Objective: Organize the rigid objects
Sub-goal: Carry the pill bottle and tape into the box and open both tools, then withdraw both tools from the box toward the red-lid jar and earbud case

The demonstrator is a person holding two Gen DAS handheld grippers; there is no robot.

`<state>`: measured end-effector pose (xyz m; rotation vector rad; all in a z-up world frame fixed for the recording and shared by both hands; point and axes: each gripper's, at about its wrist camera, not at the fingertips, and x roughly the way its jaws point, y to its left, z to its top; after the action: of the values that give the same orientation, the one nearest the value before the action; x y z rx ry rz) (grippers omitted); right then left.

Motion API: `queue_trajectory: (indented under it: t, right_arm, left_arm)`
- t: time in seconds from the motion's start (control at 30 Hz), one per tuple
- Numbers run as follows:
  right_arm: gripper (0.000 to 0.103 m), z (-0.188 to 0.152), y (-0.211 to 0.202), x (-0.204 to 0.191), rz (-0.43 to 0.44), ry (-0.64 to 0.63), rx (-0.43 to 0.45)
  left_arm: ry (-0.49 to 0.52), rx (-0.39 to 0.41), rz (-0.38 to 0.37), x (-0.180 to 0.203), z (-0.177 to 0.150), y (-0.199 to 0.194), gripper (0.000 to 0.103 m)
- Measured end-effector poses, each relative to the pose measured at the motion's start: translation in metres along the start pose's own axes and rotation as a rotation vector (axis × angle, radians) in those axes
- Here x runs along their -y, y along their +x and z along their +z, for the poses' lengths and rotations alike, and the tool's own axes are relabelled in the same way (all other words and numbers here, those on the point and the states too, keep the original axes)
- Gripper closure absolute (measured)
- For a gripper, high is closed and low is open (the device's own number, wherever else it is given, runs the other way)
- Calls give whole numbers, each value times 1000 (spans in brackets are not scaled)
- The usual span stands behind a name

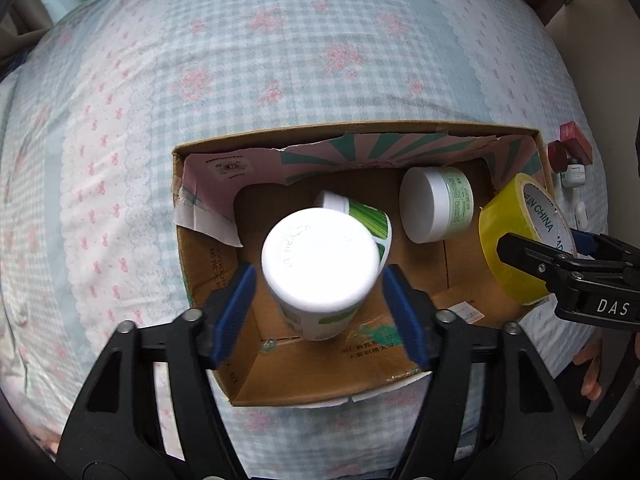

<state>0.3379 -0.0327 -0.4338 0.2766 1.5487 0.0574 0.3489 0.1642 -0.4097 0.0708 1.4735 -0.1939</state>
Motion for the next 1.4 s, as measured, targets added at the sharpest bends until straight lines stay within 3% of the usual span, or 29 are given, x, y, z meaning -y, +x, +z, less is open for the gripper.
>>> queue_trajectory:
  t: [0.03,0.1,0.37,0.7,1.03,1.4]
  right_arm:
    - [5,1,2,0,-7,4,-10]
    - [0,1,2,3,9,21,-2]
    - [0,-4,-7,6,40,44,-1]
    - [0,-19,-24,-6,35,4,1]
    - [0,-45,-62,-20,-3,-68,67]
    - [0,-95,-120,-33,-71,-127,208]
  left_arm:
    - [11,23,9,2,0,-5,0]
    - [33,51,-3,4,1,-13,0]
    - [1,39,-15,-5,-8,-17,0]
    - [-14,95,-2,-8,-24,-46,0]
    - [-28,180,-1,-9,-54,-87,0]
    - [-33,283,5,-9,-109,-142,0]
